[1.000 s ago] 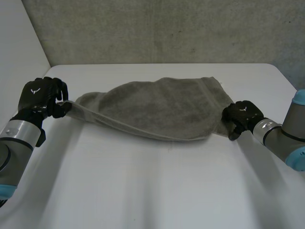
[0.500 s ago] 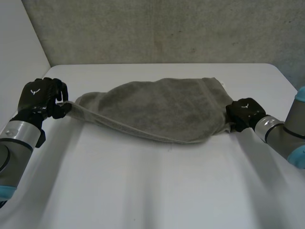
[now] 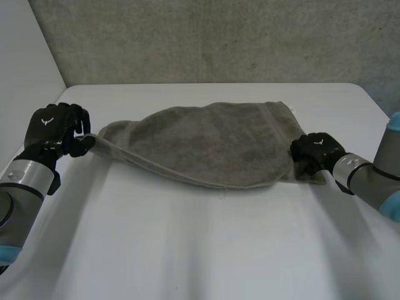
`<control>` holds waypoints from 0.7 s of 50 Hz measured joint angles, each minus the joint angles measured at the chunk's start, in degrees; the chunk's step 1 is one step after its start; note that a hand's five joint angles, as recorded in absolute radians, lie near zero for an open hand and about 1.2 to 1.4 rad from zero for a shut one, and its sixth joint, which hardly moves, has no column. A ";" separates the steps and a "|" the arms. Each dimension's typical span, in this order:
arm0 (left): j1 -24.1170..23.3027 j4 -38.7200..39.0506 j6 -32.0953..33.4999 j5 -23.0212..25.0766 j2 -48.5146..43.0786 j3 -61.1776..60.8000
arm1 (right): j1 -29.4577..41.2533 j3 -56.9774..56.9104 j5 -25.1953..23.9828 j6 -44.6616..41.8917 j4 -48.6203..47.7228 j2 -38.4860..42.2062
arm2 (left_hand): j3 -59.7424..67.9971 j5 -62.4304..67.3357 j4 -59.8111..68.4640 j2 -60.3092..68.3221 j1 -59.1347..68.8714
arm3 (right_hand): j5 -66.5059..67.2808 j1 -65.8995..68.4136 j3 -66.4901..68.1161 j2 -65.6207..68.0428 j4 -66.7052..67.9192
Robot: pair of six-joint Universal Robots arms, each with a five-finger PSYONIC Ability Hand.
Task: Fold the towel.
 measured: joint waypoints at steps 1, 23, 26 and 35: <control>0.01 0.00 0.02 0.01 0.00 -0.07 | 0.09 0.05 0.08 -0.61 0.04 0.21 | 0.00 0.00 0.00 0.00 0.00 | -0.32 -0.14 -0.29 -0.24 -0.28; 0.10 0.00 0.08 0.09 0.14 -0.58 | -1.26 1.90 -0.27 -3.31 3.48 -2.96 | 0.00 0.00 0.00 0.00 0.00 | -15.33 -14.58 -14.64 -14.63 -14.78; 0.10 0.00 0.08 0.09 0.21 -0.64 | -2.37 2.94 -0.62 -3.87 3.73 -3.83 | 0.00 0.00 0.00 0.00 0.00 | -15.37 -14.68 -14.64 -14.64 -14.78; 0.07 0.00 0.08 0.09 0.26 -0.69 | -4.84 5.49 -0.87 -7.00 1.59 -4.44 | 0.00 0.00 0.00 0.00 0.00 | -14.29 -14.56 -14.58 -14.63 -14.73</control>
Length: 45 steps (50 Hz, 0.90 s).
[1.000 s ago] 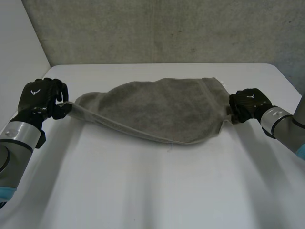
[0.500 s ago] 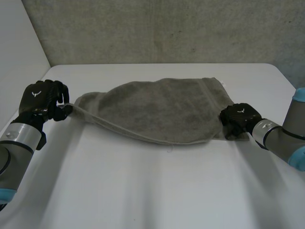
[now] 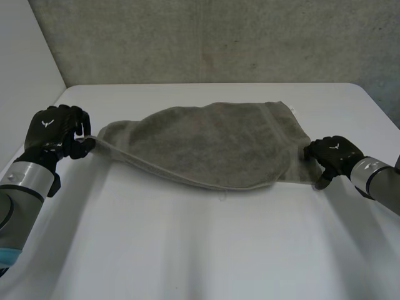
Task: Fold the towel.
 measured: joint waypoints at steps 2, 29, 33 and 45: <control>-0.02 0.00 0.00 0.00 0.00 0.00 | -0.13 0.24 0.02 -0.26 -0.78 0.16 | 0.00 0.00 0.00 0.00 0.00 | 0.30 0.05 0.06 0.00 0.04; -0.07 0.00 -0.01 0.00 -0.05 -0.03 | 1.25 -1.10 0.80 0.30 -7.17 3.30 | 0.00 0.00 0.00 0.00 0.00 | 4.28 4.54 3.97 3.37 4.28; -0.06 0.00 -0.01 0.00 -0.07 -0.03 | 1.56 -1.36 0.97 0.40 -7.84 3.47 | 0.00 0.00 0.00 0.00 0.00 | 4.28 4.69 4.07 3.37 4.36; -0.34 0.00 -0.01 0.04 -0.09 -0.05 | 1.83 -2.68 1.90 1.01 -8.74 3.49 | 0.00 0.00 0.00 0.00 0.00 | 5.58 4.71 4.19 3.37 4.41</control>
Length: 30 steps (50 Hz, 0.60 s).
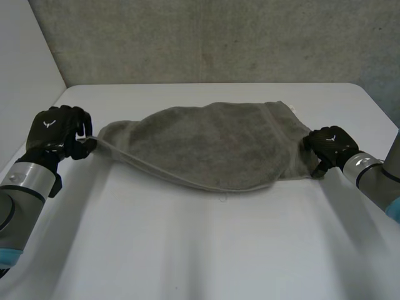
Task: Fold the towel.
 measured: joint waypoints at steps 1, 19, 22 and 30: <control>-0.05 0.00 0.00 0.01 0.00 0.00 | 0.00 -0.13 0.05 0.15 0.00 0.00 | 0.00 0.00 0.00 0.00 0.00 | 0.00 0.00 0.00 0.00 0.00; -0.20 0.00 0.05 0.02 0.00 -0.03 | 0.29 -1.04 1.13 0.84 -0.55 2.31 | 0.00 0.00 0.00 0.00 0.00 | 0.65 0.61 0.84 1.06 0.81; -0.19 0.00 0.03 0.02 0.00 -0.05 | 0.51 -1.19 1.23 0.86 -0.52 2.64 | 0.00 0.00 0.00 0.00 0.00 | 1.74 1.87 1.96 2.30 1.98; -0.16 0.00 0.05 0.04 0.00 -0.28 | 0.69 -1.77 1.26 1.29 -0.25 3.16 | 0.00 0.00 0.00 0.00 0.00 | 37.04 42.18 41.38 42.69 41.50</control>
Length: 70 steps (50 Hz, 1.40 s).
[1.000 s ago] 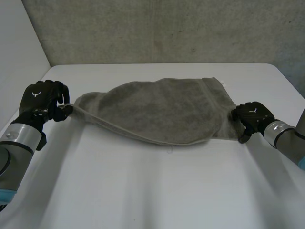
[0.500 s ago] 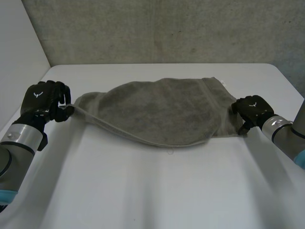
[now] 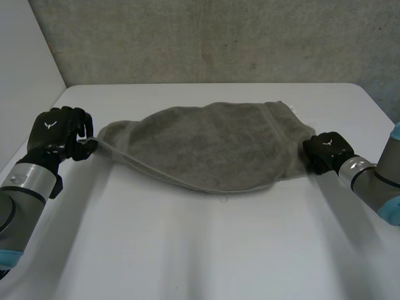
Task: Fold the towel.
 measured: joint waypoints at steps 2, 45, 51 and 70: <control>0.00 0.00 0.01 0.01 0.01 -0.04 | 0.04 -0.29 -0.04 0.51 0.30 -0.10 | 0.00 0.00 0.00 0.00 0.00 | 5.16 0.65 1.08 0.57 0.85; -0.02 -0.05 -0.01 -0.07 0.53 -0.33 | -2.40 1.26 -7.91 3.26 16.85 -4.50 | 0.00 0.00 0.00 0.00 -0.02 | -40.84 -44.47 -43.14 -43.13 -43.13; -0.14 -0.40 -0.63 -0.24 1.22 0.69 | -0.57 0.38 -7.50 5.54 14.78 -3.51 | 0.00 0.00 0.00 0.00 -0.02 | -41.53 -45.02 -43.68 -43.91 -44.00; -1.32 -1.68 -4.54 -0.82 -1.16 7.61 | 1.89 -8.20 -4.53 8.76 12.63 1.17 | 0.00 0.00 0.00 0.00 -0.02 | -41.46 -45.01 -43.68 -43.91 -44.00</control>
